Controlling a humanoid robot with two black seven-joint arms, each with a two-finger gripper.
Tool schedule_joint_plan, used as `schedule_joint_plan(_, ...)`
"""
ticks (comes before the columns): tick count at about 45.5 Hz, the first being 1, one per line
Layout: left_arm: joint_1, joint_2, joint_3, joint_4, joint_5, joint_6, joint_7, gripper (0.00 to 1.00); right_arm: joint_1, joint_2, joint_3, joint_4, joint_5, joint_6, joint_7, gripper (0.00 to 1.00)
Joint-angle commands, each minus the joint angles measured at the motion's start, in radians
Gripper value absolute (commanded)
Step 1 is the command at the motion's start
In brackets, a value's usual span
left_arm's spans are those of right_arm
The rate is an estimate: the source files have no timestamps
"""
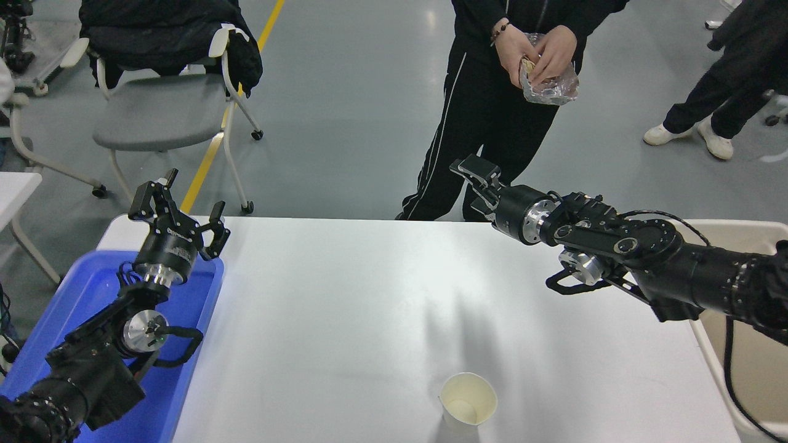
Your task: Dispose of the paper cup in the dustbin
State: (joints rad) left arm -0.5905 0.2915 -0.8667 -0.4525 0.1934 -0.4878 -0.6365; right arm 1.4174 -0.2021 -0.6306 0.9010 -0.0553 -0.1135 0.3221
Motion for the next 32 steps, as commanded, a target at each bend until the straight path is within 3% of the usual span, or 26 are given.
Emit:
schedule_joint_plan(1, 0.0, 0.0, 0.0, 0.0, 0.0, 0.0, 0.0, 1.0, 0.377, 0.073, -0.44, 0.309, -0.041, 0.049, -0.051, 0.99)
schedule_joint_plan(8, 0.0, 0.0, 0.0, 0.0, 0.0, 0.0, 0.001, 1.0, 0.52, 0.161, -0.57, 0.507, -0.213, 0.049, -0.051, 0.99)
schedule_joint_plan(16, 0.0, 0.001, 0.0, 0.0, 0.0, 0.0, 0.0, 1.0, 0.517, 0.202, -0.782, 0.526, -0.31, 0.046, -0.048, 0.99)
schedule_joint_plan(32, 0.0, 0.0, 0.0, 0.0, 0.0, 0.0, 0.0, 1.0, 0.495, 0.202, -0.732, 0.638, -0.436, 0.052, -0.038, 0.99)
